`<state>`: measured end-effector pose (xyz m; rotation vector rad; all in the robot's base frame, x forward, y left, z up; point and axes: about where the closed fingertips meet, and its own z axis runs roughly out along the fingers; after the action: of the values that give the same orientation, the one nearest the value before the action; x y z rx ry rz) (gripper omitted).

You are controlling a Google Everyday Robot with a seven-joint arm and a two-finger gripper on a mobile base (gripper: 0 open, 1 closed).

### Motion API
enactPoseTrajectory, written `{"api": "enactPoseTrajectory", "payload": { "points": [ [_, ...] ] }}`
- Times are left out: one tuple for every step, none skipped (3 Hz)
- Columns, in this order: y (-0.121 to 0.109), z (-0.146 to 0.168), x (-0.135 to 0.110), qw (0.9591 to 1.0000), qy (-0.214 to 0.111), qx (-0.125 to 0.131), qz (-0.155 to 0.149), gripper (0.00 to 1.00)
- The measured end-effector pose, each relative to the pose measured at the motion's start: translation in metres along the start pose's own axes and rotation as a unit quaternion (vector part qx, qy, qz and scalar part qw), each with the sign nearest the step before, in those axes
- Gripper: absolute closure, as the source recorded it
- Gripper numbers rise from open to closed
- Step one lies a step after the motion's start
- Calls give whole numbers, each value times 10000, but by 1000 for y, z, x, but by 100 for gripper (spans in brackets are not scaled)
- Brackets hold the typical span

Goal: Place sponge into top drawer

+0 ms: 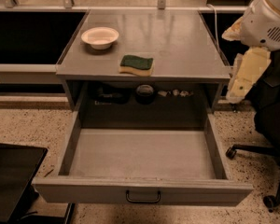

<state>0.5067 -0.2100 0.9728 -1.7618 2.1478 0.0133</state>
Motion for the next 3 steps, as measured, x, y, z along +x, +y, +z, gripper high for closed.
{"api": "enactPoseTrajectory", "payload": {
  "points": [
    [-51,33,-21,9985,-483,-200,-179,0],
    [-100,71,-50,9945,-947,-304,-331,0],
    [-134,112,-67,9907,-1270,-408,-268,0]
  ]
}}
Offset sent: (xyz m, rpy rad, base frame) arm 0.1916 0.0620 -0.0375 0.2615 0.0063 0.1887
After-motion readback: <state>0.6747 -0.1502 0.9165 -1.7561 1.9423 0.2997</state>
